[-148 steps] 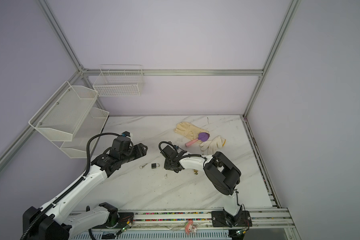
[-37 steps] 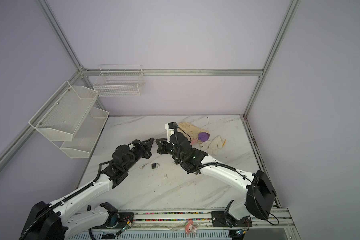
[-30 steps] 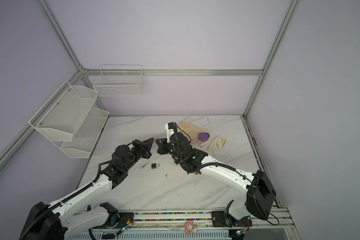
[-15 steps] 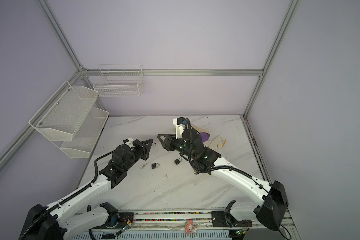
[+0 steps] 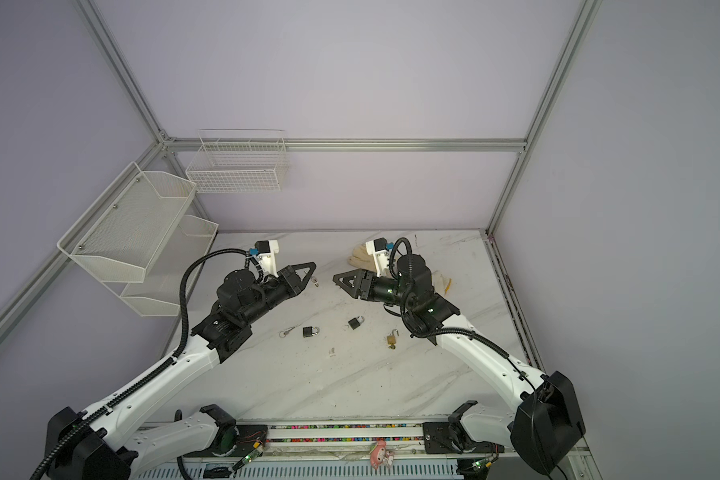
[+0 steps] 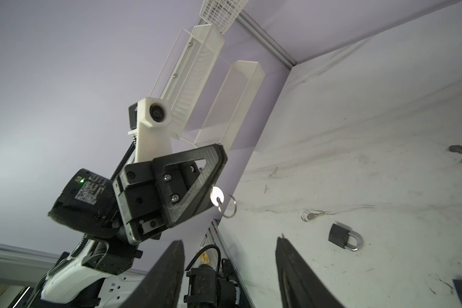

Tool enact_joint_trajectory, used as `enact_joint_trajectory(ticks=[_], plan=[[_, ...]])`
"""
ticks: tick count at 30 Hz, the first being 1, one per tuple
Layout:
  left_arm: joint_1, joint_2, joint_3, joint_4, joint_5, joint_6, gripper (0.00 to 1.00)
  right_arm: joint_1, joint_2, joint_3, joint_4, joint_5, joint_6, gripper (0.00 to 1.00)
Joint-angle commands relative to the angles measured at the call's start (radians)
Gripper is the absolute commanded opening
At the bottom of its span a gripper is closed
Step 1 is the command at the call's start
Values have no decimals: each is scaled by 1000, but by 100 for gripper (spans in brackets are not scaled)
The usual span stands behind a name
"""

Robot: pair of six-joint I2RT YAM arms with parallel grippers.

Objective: Unlock with the key

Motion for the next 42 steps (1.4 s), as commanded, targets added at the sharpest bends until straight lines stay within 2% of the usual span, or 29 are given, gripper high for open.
enact_joint_trajectory(ticks=[1,12,18,20,25,30,42], plan=[[-2,5,24,184,99,122,0,-2,16,-55,323,-123,141,58],[-5,45,40,273,212,131,0,12,105,-37,464,-119,178,56],[-6,64,43,304,228,108,0,15,149,-29,520,-120,197,47],[-6,73,44,309,235,100,0,16,156,-30,553,-122,216,40],[-7,82,53,317,246,99,0,33,169,-29,553,-123,212,37],[-10,88,58,317,258,96,0,33,171,-49,586,-112,228,26],[-10,63,41,327,242,96,0,33,167,-75,592,-84,231,13]])
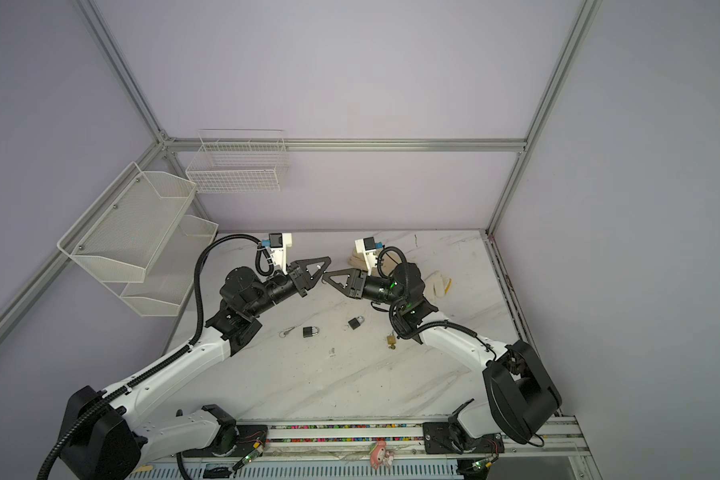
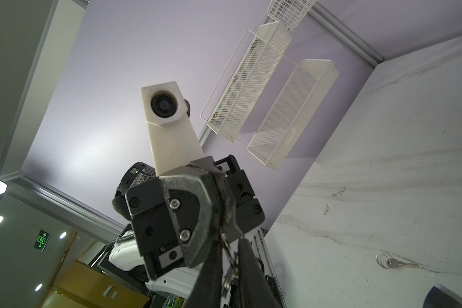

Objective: Unlock with the key

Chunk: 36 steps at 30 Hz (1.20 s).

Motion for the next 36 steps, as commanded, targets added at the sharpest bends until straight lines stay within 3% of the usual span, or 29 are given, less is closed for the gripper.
enact_joint_trajectory(ticks=[1,8,13,17,21,29,36], plan=[[-6,-21,41,48,19,-6,0,6,-3,-9,56,12,16,13],[-4,-22,37,45,10,-3,0,6,-15,0,45,21,2,0],[-5,-23,58,1,-6,0,0,6,-35,1,-14,35,-23,0],[-3,-27,88,-71,-29,21,35,-5,-73,6,-166,61,-101,0],[0,-48,96,-180,-79,60,53,-30,-132,-5,-319,102,-184,0],[-4,-19,147,-536,-157,151,60,-173,-255,-107,-665,149,-303,0],[-56,103,188,-690,-161,245,66,-268,-325,-241,-803,167,-348,0]])
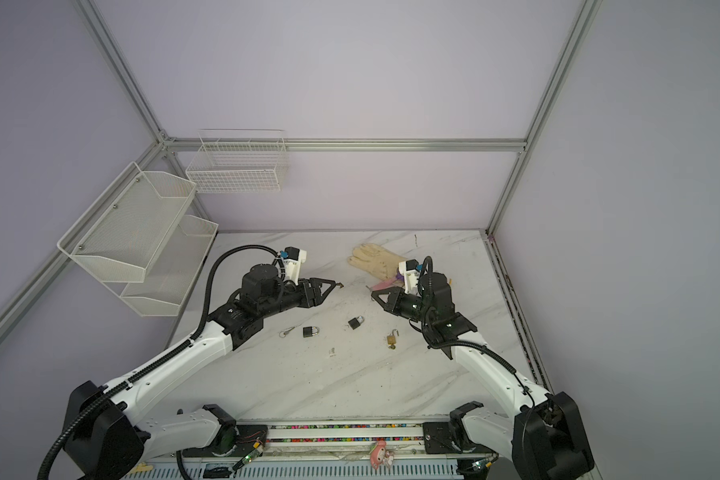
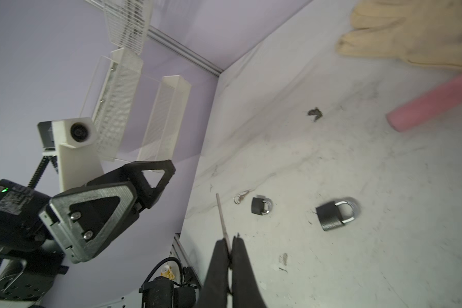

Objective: Unlock with the key
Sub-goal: 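Lower the left gripper onto the small black padlock while the right gripper holds the key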

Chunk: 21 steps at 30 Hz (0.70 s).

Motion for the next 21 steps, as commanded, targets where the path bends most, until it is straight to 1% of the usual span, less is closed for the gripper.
enact_joint_trajectory(ticks=[1,4,7,11,13,14,19,21], plan=[[-35,60,118,-108,-16,94,66,-24,-32,-40,-134,39,-53,0],[-66,141,150,-131,-19,142,67,-30,-34,-36,-210,111,-89,0],[-112,252,216,-180,-36,225,68,-32,-24,-27,-259,152,-123,0],[-178,384,322,-268,-122,355,70,-37,-11,-21,-288,152,-152,0],[-193,450,381,-319,-147,386,70,-41,-4,-20,-297,148,-156,0],[-195,481,407,-338,-156,422,70,-45,0,-20,-296,143,-156,0],[-197,618,511,-444,-197,471,71,-53,4,-17,-303,137,-162,0],[-197,665,542,-468,-194,483,71,-57,-5,-16,-303,141,-163,0]])
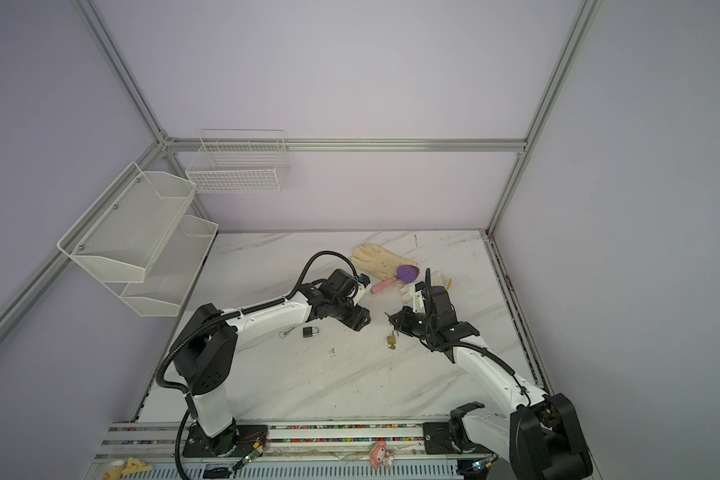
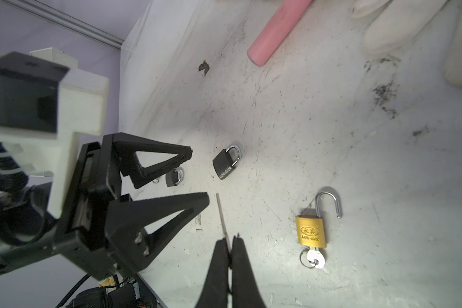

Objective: Unlock with the key
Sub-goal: 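Lower the left gripper onto the small black padlock while the right gripper holds the key, then close the left gripper on the black padlock's body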

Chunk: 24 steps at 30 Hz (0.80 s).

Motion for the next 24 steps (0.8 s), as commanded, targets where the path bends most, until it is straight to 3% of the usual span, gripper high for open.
enact_joint_trajectory(ticks=[1,13,24], plan=[[5,56,126,-97,-30,74,71,-10,-9,24,-21,9,-23,0],[-14,158,176,-155,-38,18,70,-14,-14,32,-19,16,-27,0],[-64,227,206,-227,-214,-140,62,-16,-11,25,-15,7,-38,0]])
